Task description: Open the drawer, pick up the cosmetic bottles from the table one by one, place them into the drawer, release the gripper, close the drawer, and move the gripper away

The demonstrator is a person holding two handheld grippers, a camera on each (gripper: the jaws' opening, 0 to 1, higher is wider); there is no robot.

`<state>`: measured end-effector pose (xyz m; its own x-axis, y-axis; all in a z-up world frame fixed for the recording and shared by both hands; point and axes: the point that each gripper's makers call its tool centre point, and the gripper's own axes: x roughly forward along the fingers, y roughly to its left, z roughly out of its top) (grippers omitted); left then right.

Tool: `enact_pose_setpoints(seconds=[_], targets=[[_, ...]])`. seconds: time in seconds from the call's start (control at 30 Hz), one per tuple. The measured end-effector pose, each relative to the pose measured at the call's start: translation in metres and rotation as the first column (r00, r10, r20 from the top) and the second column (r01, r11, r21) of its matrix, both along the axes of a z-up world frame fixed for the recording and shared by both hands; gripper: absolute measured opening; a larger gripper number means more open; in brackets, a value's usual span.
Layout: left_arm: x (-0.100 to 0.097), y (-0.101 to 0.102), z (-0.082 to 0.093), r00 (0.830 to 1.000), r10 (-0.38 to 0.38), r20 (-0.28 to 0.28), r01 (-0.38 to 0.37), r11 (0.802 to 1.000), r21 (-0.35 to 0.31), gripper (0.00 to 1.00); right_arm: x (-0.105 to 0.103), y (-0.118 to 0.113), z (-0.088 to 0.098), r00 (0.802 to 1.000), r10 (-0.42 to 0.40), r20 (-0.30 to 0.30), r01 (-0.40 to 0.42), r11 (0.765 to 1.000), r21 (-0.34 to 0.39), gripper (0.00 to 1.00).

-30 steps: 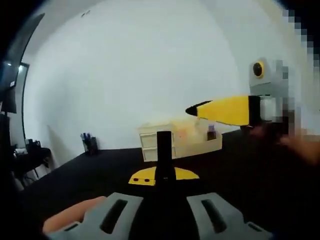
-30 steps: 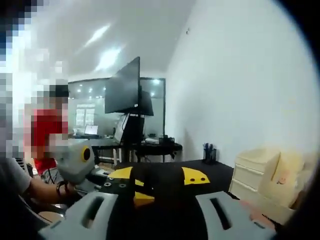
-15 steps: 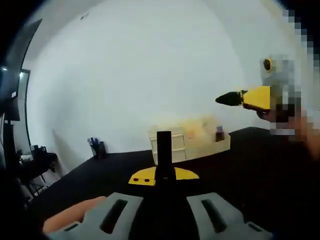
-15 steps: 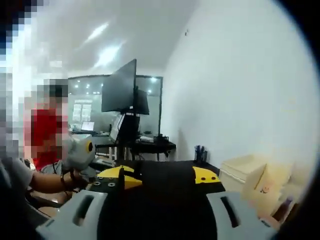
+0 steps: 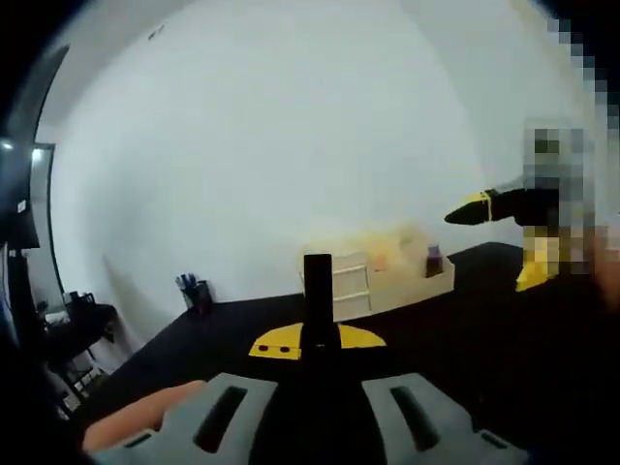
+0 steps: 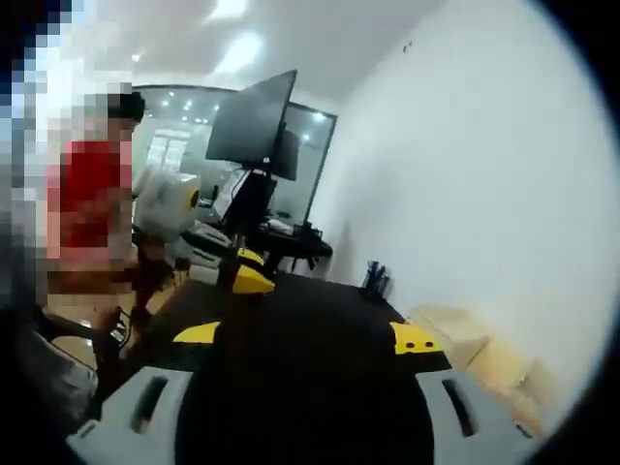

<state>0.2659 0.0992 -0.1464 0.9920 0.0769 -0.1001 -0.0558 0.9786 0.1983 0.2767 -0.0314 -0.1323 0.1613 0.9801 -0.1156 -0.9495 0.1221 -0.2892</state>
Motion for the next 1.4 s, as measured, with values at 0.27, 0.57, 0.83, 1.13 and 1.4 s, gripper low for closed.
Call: enact_pose_setpoints(seconds=[0.27, 0.57, 0.83, 1.13, 1.4], targets=[[0.011, -0.004, 0.009, 1.000, -0.014, -0.011, 0.014, 1.000, 0.010, 0.06, 0.009, -0.009, -0.004, 0.999, -0.019, 0.045, 0.021, 0.999, -0.047, 0.61], [0.028, -0.006, 0.014, 0.999, -0.027, -0.029, 0.027, 0.999, 0.021, 0.06, 0.023, -0.014, -0.001, 0.996, -0.033, 0.080, 0.039, 0.996, -0.078, 0.61], [0.045, -0.015, 0.024, 0.998, -0.052, -0.035, 0.053, 0.999, 0.008, 0.06, 0.035, -0.021, -0.006, 0.992, -0.057, 0.110, 0.070, 0.991, -0.112, 0.60], [0.065, -0.015, 0.038, 0.998, -0.062, -0.032, 0.062, 0.998, -0.007, 0.06, 0.047, -0.027, -0.009, 0.988, -0.096, 0.117, 0.110, 0.987, -0.119, 0.60], [0.081, -0.009, 0.044, 0.998, -0.058, -0.038, 0.058, 0.998, -0.016, 0.06, 0.050, -0.029, -0.017, 0.987, -0.107, 0.116, 0.122, 0.983, -0.136, 0.59]])
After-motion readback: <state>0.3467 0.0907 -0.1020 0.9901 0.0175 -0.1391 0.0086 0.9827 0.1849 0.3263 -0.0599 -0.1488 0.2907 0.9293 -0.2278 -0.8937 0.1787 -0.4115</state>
